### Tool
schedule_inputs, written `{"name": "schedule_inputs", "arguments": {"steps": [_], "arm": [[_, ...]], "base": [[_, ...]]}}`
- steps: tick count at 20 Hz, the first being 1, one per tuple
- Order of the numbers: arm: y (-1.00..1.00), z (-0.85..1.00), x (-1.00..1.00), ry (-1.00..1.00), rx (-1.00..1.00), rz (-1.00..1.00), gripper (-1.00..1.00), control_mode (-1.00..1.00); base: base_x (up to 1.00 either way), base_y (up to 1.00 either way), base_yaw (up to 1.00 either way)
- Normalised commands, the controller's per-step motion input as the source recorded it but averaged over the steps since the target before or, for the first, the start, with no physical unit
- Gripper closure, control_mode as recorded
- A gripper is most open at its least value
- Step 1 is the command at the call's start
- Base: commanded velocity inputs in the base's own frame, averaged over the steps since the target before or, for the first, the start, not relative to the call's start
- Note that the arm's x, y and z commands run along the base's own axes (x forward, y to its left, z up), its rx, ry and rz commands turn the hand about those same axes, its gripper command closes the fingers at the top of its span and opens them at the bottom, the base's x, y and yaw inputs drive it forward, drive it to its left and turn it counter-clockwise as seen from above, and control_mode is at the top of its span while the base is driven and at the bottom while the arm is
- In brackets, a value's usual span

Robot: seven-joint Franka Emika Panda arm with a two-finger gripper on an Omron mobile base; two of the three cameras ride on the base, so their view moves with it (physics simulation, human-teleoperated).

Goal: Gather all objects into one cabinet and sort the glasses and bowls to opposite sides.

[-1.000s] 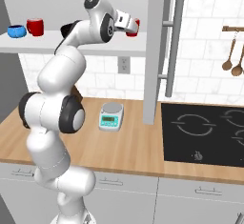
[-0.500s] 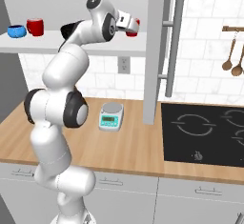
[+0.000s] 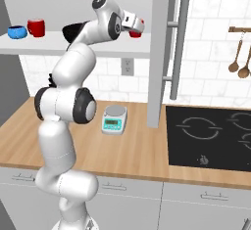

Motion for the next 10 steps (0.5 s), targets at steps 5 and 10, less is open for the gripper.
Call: {"name": "schedule_inputs", "arguments": {"steps": [5, 10], "arm": [[0.0, 0.0, 0.3, 0.01, 0.0, -0.05, -1.0, -1.0], [0.0, 0.0, 0.32, 0.03, 0.0, -0.06, -1.0, -1.0]], "base": [[0.0, 0.0, 0.0], [0.0, 0.0, 0.0]]}}
